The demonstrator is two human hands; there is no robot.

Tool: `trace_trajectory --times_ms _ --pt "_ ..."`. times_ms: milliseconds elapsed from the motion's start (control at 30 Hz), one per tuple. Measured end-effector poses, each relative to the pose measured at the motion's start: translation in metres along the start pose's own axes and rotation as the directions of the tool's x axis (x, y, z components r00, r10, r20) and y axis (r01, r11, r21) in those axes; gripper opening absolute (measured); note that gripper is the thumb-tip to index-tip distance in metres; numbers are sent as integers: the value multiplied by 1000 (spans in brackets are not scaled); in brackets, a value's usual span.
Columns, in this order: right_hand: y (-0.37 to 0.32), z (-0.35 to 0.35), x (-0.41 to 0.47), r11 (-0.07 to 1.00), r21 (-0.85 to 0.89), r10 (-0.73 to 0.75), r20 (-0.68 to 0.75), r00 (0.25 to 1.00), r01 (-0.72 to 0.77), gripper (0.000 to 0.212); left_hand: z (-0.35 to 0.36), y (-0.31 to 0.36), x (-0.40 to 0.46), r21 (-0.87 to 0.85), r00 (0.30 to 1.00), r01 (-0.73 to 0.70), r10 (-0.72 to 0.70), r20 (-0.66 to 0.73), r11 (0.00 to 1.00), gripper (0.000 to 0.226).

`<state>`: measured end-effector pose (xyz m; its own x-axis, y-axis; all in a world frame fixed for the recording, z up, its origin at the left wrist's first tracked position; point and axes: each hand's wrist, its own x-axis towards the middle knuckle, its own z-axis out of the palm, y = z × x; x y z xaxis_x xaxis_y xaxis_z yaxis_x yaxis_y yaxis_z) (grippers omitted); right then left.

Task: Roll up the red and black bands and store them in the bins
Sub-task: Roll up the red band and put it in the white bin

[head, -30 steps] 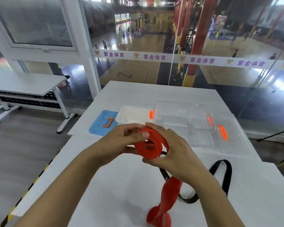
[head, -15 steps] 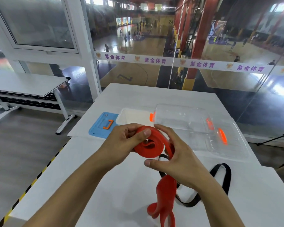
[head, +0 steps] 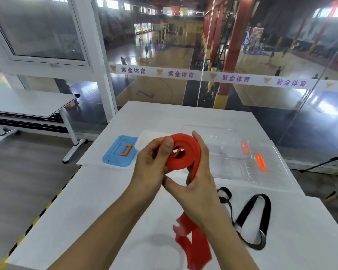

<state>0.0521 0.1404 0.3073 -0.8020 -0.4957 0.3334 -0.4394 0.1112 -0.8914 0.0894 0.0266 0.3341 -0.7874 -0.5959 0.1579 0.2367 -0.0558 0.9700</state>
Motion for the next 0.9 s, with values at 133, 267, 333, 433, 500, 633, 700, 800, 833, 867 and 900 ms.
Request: trace_trajectory --times_ms 133,267,333,433,500,633,700,800,833,867,900 --pt "-1 -4 6 1000 -26 -9 -74 997 7 101 -4 -12 -4 52 997 40 -43 62 998 39" --pt "4 -13 10 996 -93 -12 -3 1000 12 93 -18 -20 -9 71 969 136 -148 196 988 40" --pt "6 -26 13 991 -128 -22 125 992 38 91 -31 -14 -7 169 939 160 -202 277 973 39" --pt "5 -43 19 970 -220 -16 373 928 106 99 -47 3 1 332 872 147 -281 402 932 38" --pt "0 -42 22 946 -273 -22 483 875 174 104 -52 16 9 434 848 99 -304 435 896 41" --pt "-8 -34 20 920 -328 -10 531 847 216 113 -54 30 15 567 829 9 -324 457 824 44" --pt "-10 -34 19 923 -330 -5 506 862 199 115 -56 29 11 558 855 -35 -265 447 829 38" --pt "-13 -39 18 938 -300 -21 455 890 176 112 -54 25 3 465 911 -64 -139 389 883 36" --pt "-14 -41 18 940 -291 -35 435 900 177 111 -52 24 1 429 925 -70 -102 367 901 35" --pt "-14 -43 19 941 -287 -47 411 911 178 110 -50 23 1 398 938 -74 -72 340 914 35" --pt "-13 -44 20 943 -284 -55 382 922 174 109 -47 23 1 371 949 -76 -47 312 925 35"
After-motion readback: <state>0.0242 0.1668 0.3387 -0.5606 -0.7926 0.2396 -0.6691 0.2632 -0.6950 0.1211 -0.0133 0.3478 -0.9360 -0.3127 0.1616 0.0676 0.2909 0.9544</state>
